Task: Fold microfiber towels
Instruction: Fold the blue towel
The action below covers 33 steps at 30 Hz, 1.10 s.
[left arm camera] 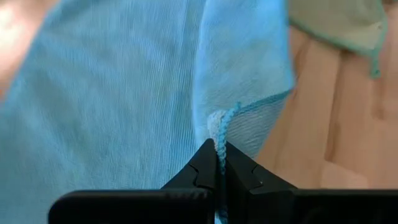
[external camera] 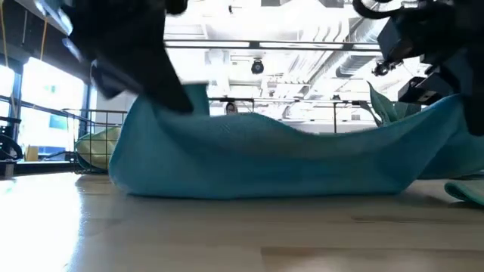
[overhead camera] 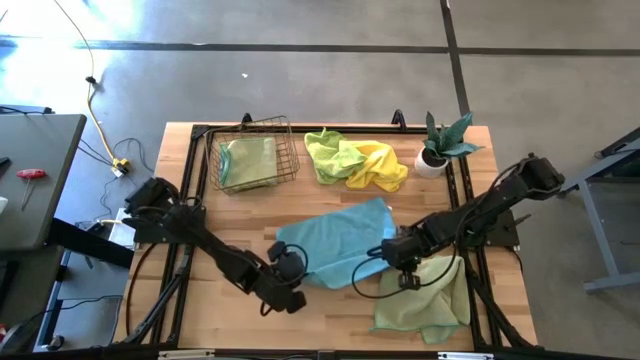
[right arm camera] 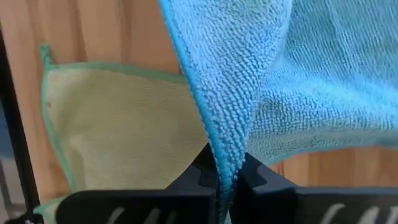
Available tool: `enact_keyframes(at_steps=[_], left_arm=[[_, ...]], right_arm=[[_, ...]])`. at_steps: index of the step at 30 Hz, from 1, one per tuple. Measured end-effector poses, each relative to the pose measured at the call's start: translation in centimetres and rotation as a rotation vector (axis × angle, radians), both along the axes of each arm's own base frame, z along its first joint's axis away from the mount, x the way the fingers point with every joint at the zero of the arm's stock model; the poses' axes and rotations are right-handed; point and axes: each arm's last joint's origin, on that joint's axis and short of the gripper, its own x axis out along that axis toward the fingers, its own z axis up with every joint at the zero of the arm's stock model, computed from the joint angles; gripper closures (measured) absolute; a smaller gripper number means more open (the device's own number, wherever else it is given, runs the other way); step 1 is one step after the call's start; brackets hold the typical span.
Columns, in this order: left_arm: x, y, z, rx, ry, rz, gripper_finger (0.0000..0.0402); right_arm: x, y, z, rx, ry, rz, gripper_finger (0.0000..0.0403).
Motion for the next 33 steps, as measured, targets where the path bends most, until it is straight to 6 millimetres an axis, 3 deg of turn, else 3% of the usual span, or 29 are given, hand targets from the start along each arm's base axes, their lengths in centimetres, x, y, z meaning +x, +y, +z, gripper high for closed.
enact_keyframes(at_steps=[6, 19, 27, 33], left_arm=[[0.3, 0.0, -1.2, -0.022, -0.011, 0.086, 0.0401], [-0.9, 2.0, -1.8, 0.029, -0.004, 0.388, 0.0401], [-1.4, 3.0, -1.9, 0.079, -0.054, 0.532, 0.0401], [-1.1, 3.7, -2.6, 0.087, -0.028, 0.559, 0.0401]], right_arm=[[0.4, -0.6, 0.2, -0.105, -0.071, 0.13, 0.0403], [1.6, -5.8, 0.2, -0.529, -0.099, 0.328, 0.0403], [2.1, -8.8, 0.2, -0.562, -0.07, 0.331, 0.0403], [2.6, -10.8, 0.2, -0.462, -0.112, 0.255, 0.0403]])
